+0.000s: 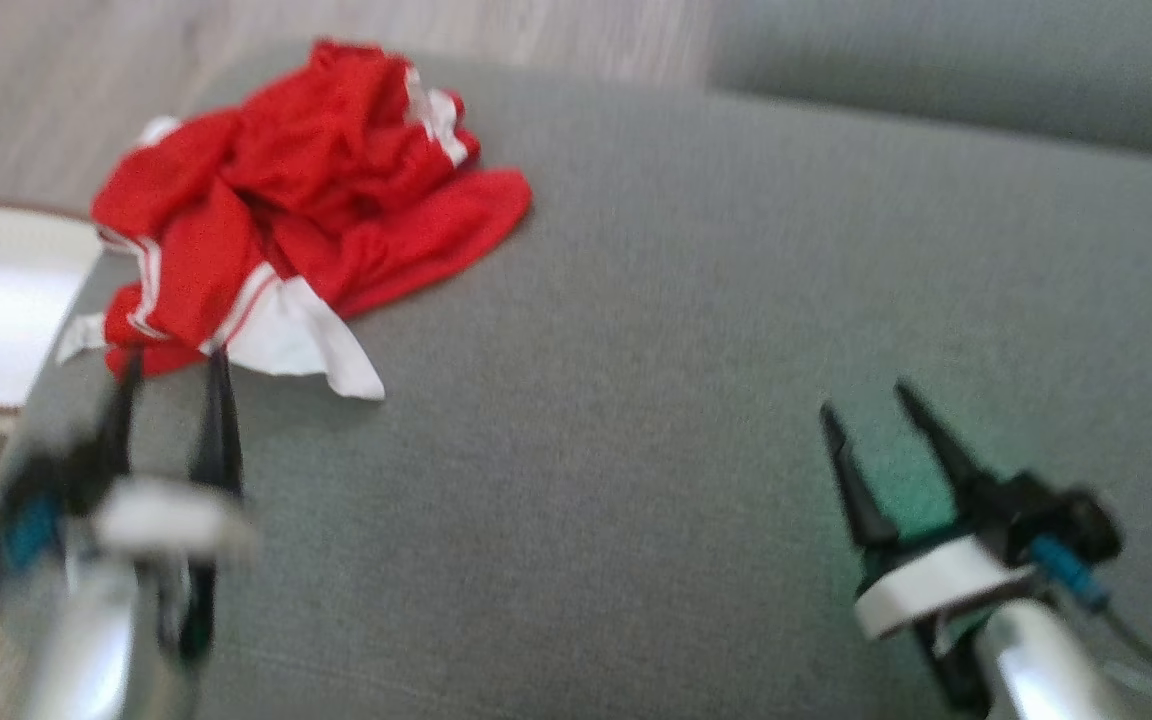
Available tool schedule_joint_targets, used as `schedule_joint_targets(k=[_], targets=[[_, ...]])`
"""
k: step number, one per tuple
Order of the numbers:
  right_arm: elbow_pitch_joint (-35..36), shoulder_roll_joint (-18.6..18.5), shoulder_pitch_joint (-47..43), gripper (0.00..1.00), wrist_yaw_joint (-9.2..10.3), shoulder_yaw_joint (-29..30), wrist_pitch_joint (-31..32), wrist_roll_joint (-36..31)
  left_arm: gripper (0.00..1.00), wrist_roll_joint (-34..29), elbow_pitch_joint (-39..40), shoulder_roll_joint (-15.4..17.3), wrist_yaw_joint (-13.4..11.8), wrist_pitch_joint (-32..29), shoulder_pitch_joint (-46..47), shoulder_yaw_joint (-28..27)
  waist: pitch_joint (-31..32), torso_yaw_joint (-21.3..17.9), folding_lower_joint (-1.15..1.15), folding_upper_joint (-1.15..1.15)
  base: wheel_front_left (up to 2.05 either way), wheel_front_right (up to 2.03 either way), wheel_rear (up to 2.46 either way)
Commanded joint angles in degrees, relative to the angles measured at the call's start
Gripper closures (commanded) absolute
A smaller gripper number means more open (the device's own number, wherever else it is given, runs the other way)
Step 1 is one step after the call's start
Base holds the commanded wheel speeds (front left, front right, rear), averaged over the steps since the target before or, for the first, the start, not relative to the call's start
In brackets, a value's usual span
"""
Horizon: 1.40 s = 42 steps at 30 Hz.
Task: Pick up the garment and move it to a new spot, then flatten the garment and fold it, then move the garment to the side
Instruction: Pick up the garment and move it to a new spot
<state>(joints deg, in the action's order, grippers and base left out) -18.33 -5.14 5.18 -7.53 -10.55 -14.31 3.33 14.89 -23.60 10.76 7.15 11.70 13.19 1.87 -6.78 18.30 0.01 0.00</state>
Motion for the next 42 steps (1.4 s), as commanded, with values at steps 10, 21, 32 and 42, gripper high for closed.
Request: schedule_joint_targets(k=[10,21,32,42], targets=[[8.2,-10.0,6.0,0.00,0.04,-0.3,-0.1,-1.8,0.00,5.8,-5.6,7.8,0.3,-7.2,30.4,6.8,-19.4,-0.5,-0.01,0.00,0.00,0.00,0.00],[23.1,-14.4,0.5,0.00,0.04,1.0,5.4,-1.0,0.00,4.4,-29.4,8.6,0.1,-11.0,46.0,10.9,-25.2,-4.1,-0.01,0.00,0.00,0.00,0.00],[27.0,-13.0,-1.8,0.00,0.04,2.1,6.4,-0.9,1.00,4.3,-40.7,8.5,0.1,-6.7,51.6,13.0,-23.8,-7.1,-0.01,0.00,0.00,0.00,0.00],[17.6,-7.1,-1.6,0.00,0.04,-0.9,1.4,0.9,1.00,6.8,-34.9,11.2,0.3,-4.5,54.8,18.4,-11.1,-9.2,-0.01,0.00,0.00,0.00,0.00]])
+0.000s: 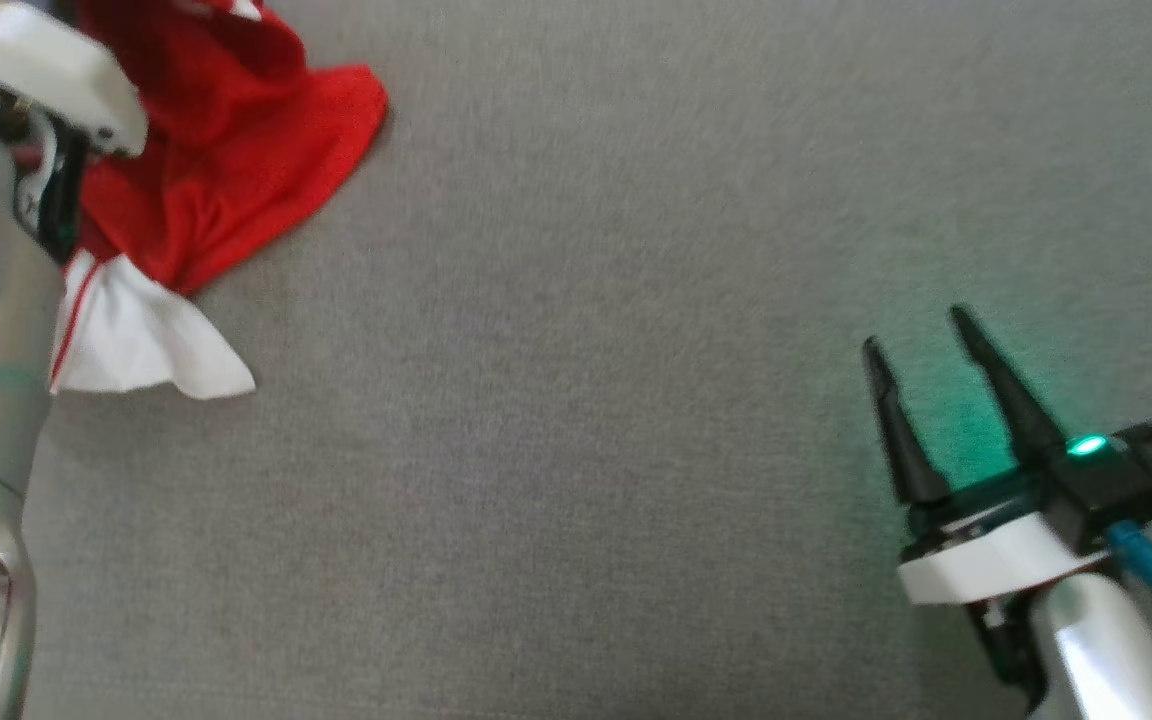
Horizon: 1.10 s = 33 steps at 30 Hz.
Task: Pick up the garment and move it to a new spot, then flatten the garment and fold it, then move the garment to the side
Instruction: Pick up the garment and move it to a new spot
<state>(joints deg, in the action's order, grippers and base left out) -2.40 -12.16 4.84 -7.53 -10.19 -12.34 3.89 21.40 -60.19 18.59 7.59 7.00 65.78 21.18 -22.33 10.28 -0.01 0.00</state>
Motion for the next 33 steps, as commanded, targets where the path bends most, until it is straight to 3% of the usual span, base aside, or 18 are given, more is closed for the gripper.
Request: schedule_joint_targets(k=[1,8,12,13,18,22,28,30,33], targets=[[0.6,0.7,-1.2,0.00,0.04,-1.6,-0.9,0.5,1.00,1.4,3.7,3.7,-0.1,-0.4,2.0,0.3,5.8,-1.5,0.01,0.00,0.00,0.00,0.00],[-4.9,4.5,-1.0,0.00,0.04,-2.3,-2.5,1.6,1.00,12.4,24.7,7.7,-0.1,-7.7,-2.4,6.7,13.2,-3.6,0.01,0.00,0.00,0.00,0.00],[-5.5,5.7,-0.9,0.00,0.04,-1.7,-2.6,2.0,1.00,21.1,41.6,10.4,-0.1,-14.7,-7.9,8.4,15.2,-5.2,0.01,0.00,0.00,0.00,0.00],[-5.1,6.1,-1.0,0.00,0.04,-1.5,-2.6,2.2,1.00,26.1,50.4,10.8,-0.1,-18.4,-11.4,8.7,15.7,-6.3,0.01,0.00,0.00,0.00,0.00],[-4.1,7.1,-0.8,0.00,0.04,-1.3,-2.6,2.5,1.00,35.6,70.7,10.6,-2.4,-26.1,-19.9,10.0,15.3,-9.8,0.01,0.00,0.00,0.00,0.00],[-3.6,7.8,0.1,0.00,0.04,-1.4,-2.6,2.9,1.00,42.6,82.3,8.9,-4.2,-29.8,-25.0,12.2,13.3,-13.2,0.01,0.00,0.00,0.00,0.00],[-3.0,8.6,1.9,0.00,0.04,-1.7,-2.6,3.6,1.00,46.8,84.9,6.0,-6.1,-30.9,-27.7,14.4,10.4,-18.2,0.01,0.00,0.00,0.00,0.00],[-2.8,9.0,2.9,0.00,0.04,-1.9,-2.6,4.2,1.00,44.8,78.2,4.9,-6.2,-29.2,-27.4,14.7,8.8,-21.3,0.01,0.00,0.00,0.00,0.00],[-2.8,9.1,3.5,0.00,0.04,-2.1,-2.6,4.4,1.00,42.5,67.4,3.8,-4.1,-25.8,-27.2,15.1,8.0,-23.9,0.01,0.00,0.00,0.00,0.00]])
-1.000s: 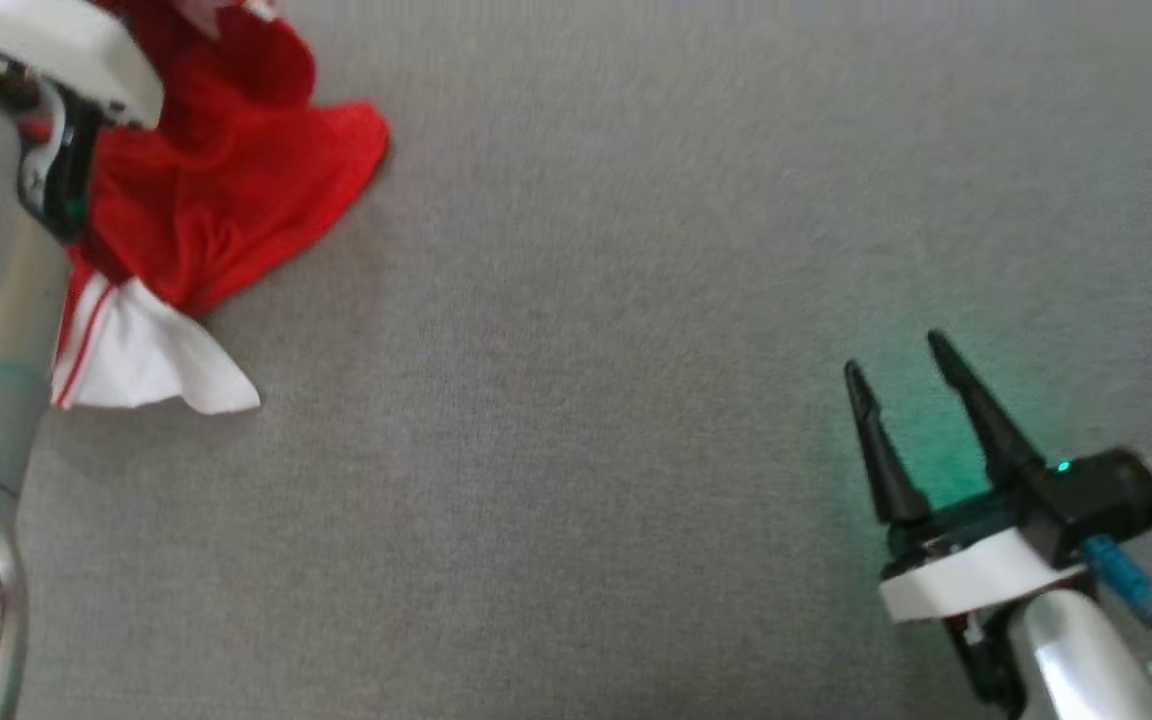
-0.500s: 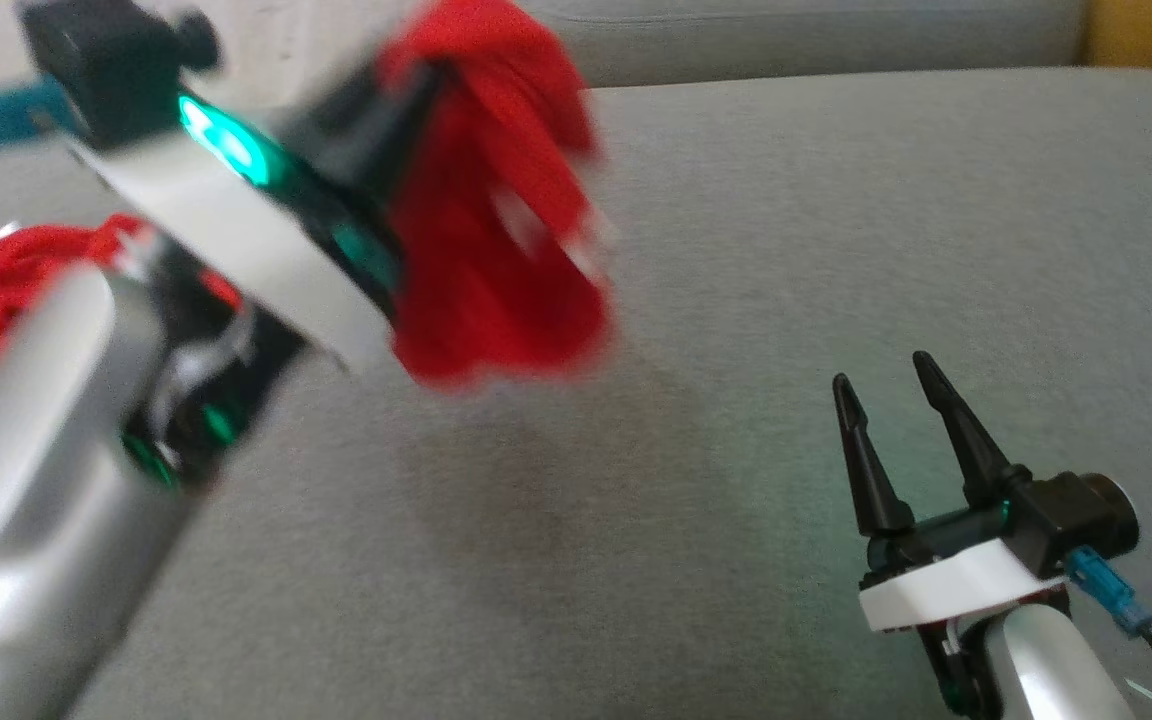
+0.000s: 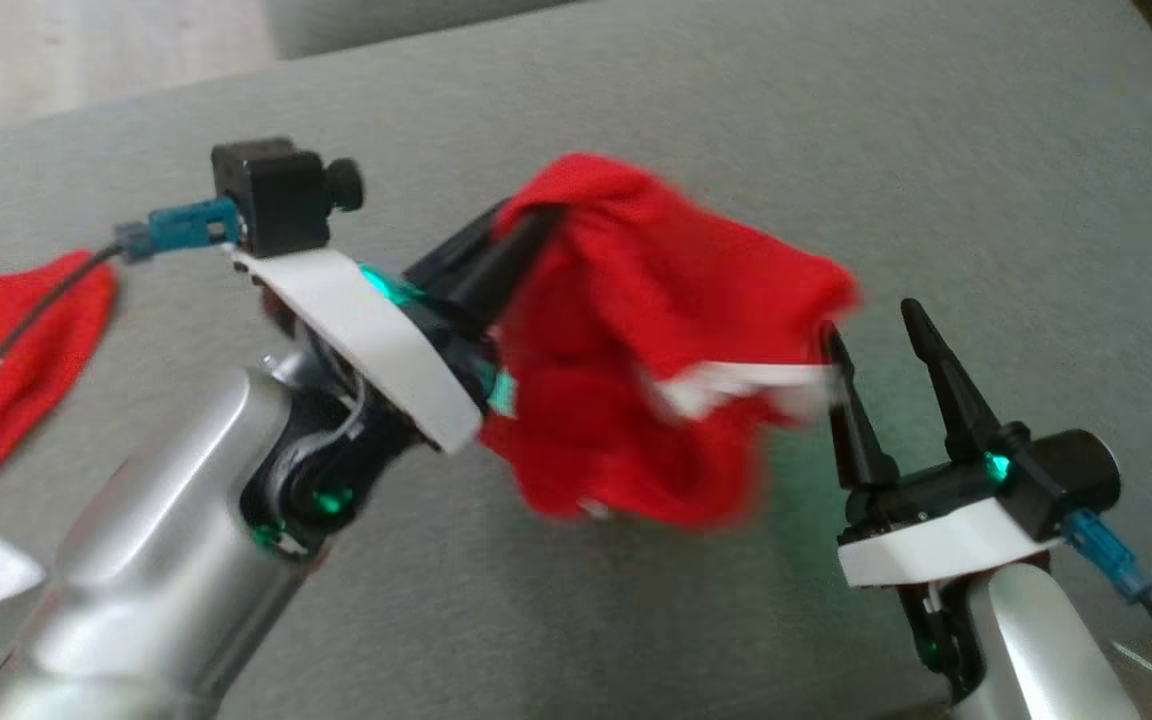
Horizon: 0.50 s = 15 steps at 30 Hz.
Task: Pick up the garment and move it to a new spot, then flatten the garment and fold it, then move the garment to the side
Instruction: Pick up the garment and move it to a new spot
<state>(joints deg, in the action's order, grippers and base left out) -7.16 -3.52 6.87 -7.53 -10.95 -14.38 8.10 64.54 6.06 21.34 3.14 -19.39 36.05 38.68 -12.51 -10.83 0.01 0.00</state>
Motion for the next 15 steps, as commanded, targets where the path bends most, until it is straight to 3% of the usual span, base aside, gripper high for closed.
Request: schedule_joint_targets(k=[1,6,12,14,15], targets=[[2.0,0.5,1.6,0.00,0.04,-1.4,-0.6,0.2,1.00,-1.5,-2.9,1.0,1.1,1.5,2.6,-2.2,-2.1,-3.6,-0.01,0.00,0.00,0.00,0.00],[1.9,0.6,2.3,0.00,0.04,-2.4,-0.6,1.6,1.00,-5.3,-22.1,2.1,3.3,7.5,2.3,-1.2,-2.3,-7.1,-0.01,0.00,0.00,0.00,0.00],[1.8,0.6,1.8,0.00,0.04,-2.1,-0.6,1.8,1.00,-11.7,-35.2,2.6,3.8,16.1,4.1,0.3,-1.8,-7.4,-0.01,0.00,0.00,0.00,0.00],[1.8,0.6,1.6,0.00,0.04,-1.8,-0.6,1.4,0.56,-14.3,-39.4,2.0,3.8,19.9,4.7,1.1,-1.2,-6.8,-0.01,0.00,0.00,0.00,0.00],[1.7,0.6,1.5,0.00,0.04,-1.8,-0.6,1.2,0.02,-14.5,-41.2,1.3,3.8,21.2,4.8,1.1,-0.8,-6.5,-0.01,0.00,0.00,0.00,0.00]])
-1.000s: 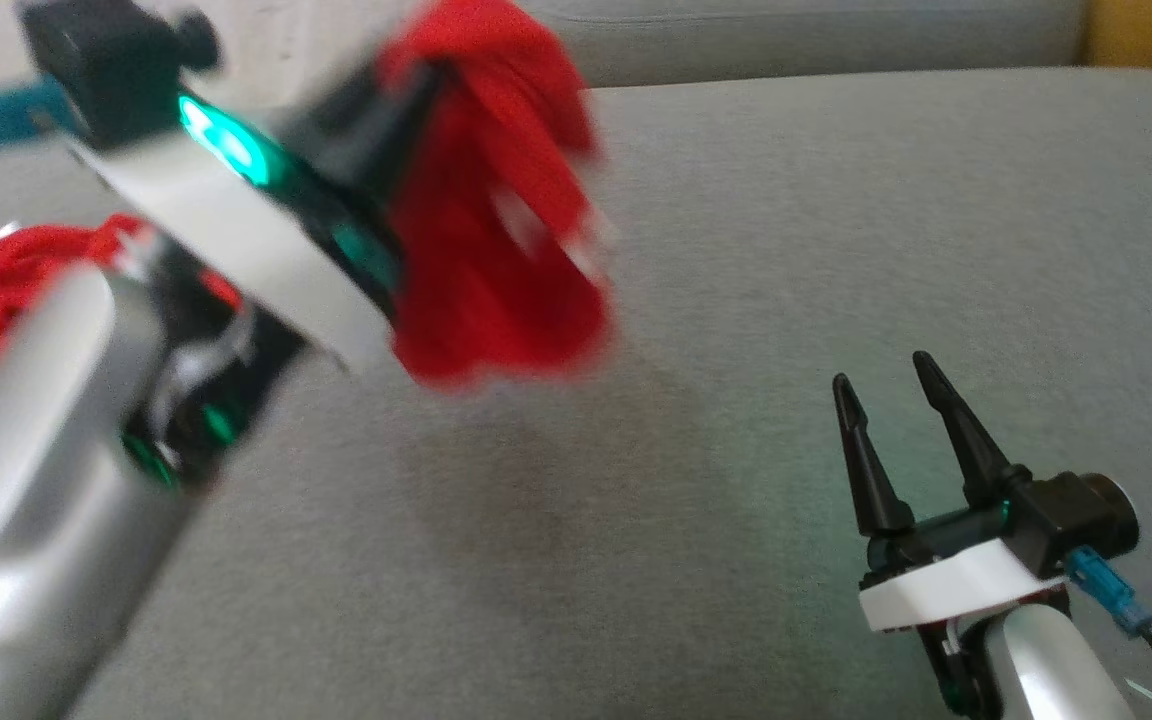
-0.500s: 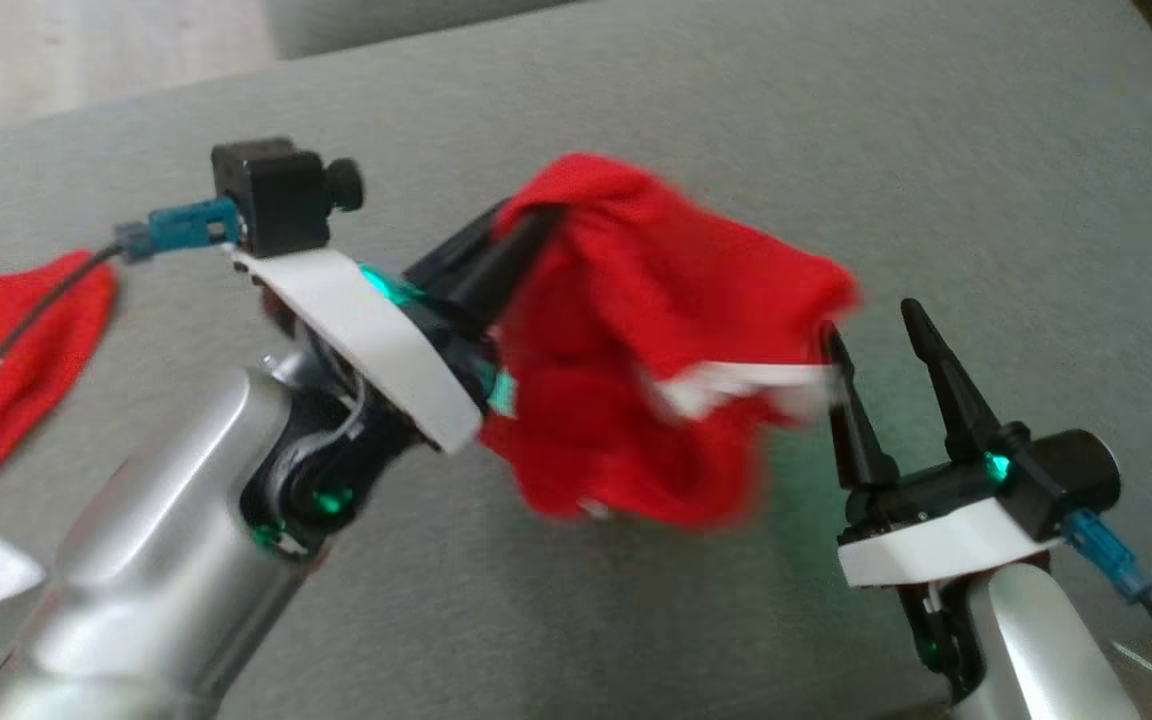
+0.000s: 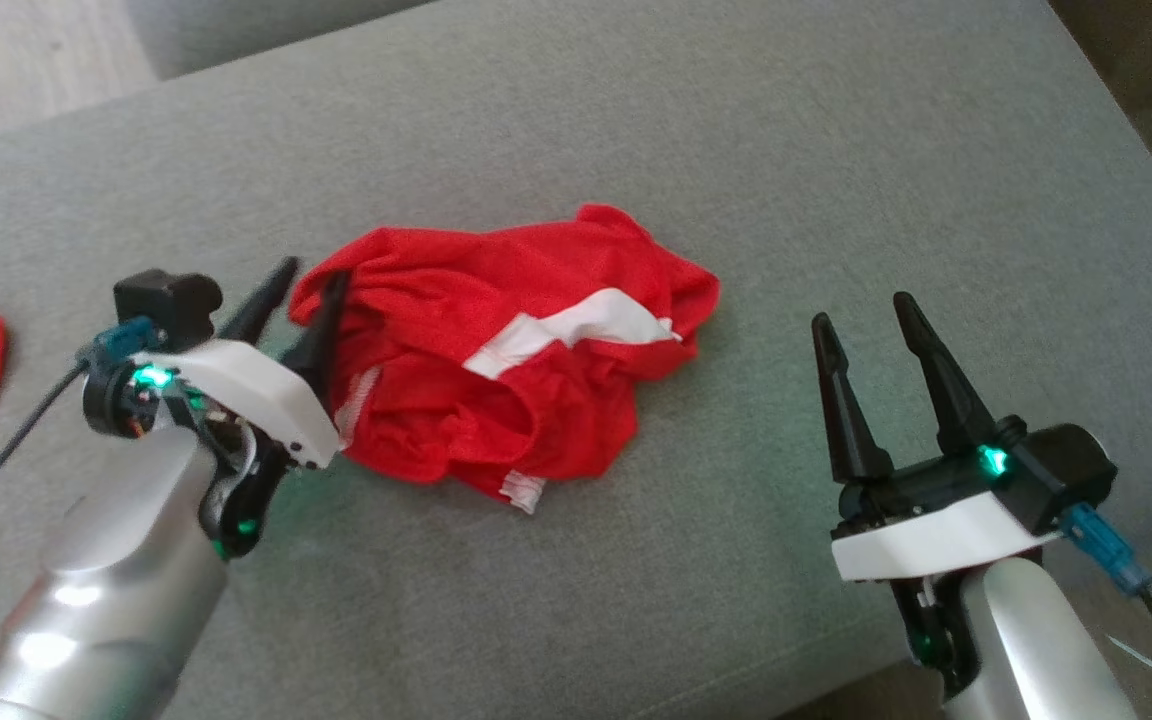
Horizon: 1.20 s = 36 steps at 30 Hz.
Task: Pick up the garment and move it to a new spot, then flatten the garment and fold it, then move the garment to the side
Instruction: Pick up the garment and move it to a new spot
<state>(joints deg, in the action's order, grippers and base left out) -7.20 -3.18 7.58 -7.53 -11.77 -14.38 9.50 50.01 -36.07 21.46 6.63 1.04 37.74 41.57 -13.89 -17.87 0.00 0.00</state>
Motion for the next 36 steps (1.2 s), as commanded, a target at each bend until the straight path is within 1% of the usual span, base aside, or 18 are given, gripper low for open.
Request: schedule_joint_targets(k=[1,3,5,7,9,11,15,18,21,24,26,33,36], targets=[[1.7,0.3,0.7,0.00,0.04,-0.8,-0.6,-0.5,0.00,-0.2,-0.5,0.4,0.3,2.1,3.1,-1.7,1.0,1.0,0.00,0.00,0.00,0.00,0.00],[1.6,0.3,0.5,0.00,0.04,-0.6,-0.6,-1.0,0.00,-1.6,-2.3,-0.4,0.4,5.4,3.3,-1.1,2.1,2.0,0.00,0.00,0.00,0.00,0.00],[1.4,0.3,0.0,0.00,0.04,-0.2,-0.6,-1.7,0.00,-3.3,-3.5,-1.2,-0.2,9.3,2.9,-0.6,3.5,3.1,0.00,0.00,0.00,0.00,0.00],[1.3,0.3,-0.7,0.00,0.04,0.3,-0.6,-2.3,0.00,-6.0,-3.6,-1.5,-1.8,11.9,1.8,0.3,5.1,4.3,0.00,0.00,0.00,0.00,0.00],[1.2,0.3,-1.5,0.00,0.04,1.1,-0.6,-3.0,0.00,-6.7,-2.3,-2.5,-3.8,13.4,-0.7,-0.8,6.8,5.6,0.00,0.00,0.00,0.00,0.00],[1.2,0.0,-2.4,0.00,0.04,2.1,-0.6,-3.5,0.00,-7.5,0.6,-3.2,-6.2,13.8,-4.0,-2.6,8.2,7.1,0.00,0.00,0.00,0.00,0.00],[2.0,-0.8,-4.4,0.00,0.04,4.9,-0.6,-4.8,0.00,-12.6,11.1,-4.0,-10.9,13.9,-12.7,-8.8,10.0,10.4,0.00,0.00,0.00,0.00,0.00],[2.2,-1.3,-5.8,0.00,0.04,6.5,-0.6,-6.0,0.00,-17.2,17.0,-4.4,-13.0,13.9,-19.8,-11.6,11.2,12.7,0.00,0.00,0.00,0.00,0.00],[2.3,-1.3,-7.0,0.00,0.04,7.9,-0.6,-6.8,0.00,-21.0,20.8,-5.1,-14.5,13.9,-25.9,-15.0,12.2,14.8,0.00,0.00,0.00,0.00,0.00],[1.9,-1.1,-8.1,0.00,0.04,9.0,-0.6,-7.4,0.00,-24.0,22.3,-6.1,-15.1,13.9,-30.9,-17.9,13.1,16.5,0.00,0.00,0.00,0.00,0.00],[1.1,-0.9,-8.7,0.00,0.04,9.3,-0.6,-7.5,0.00,-25.4,22.8,-6.9,-14.9,14.0,-33.7,-20.0,13.5,17.3,0.00,0.00,0.00,0.00,0.00],[-3.2,-0.2,-9.6,0.00,0.04,9.7,-0.6,-7.1,0.00,-29.7,23.6,-9.4,-12.8,14.0,-39.7,-26.3,14.5,19.7,0.00,0.00,0.00,0.00,0.00],[-5.2,0.0,-9.8,0.00,0.04,10.4,-0.6,-6.7,0.00,-31.2,23.9,-10.8,-11.2,14.0,-40.8,-28.4,14.8,20.6,0.00,0.00,0.00,0.00,0.00]])
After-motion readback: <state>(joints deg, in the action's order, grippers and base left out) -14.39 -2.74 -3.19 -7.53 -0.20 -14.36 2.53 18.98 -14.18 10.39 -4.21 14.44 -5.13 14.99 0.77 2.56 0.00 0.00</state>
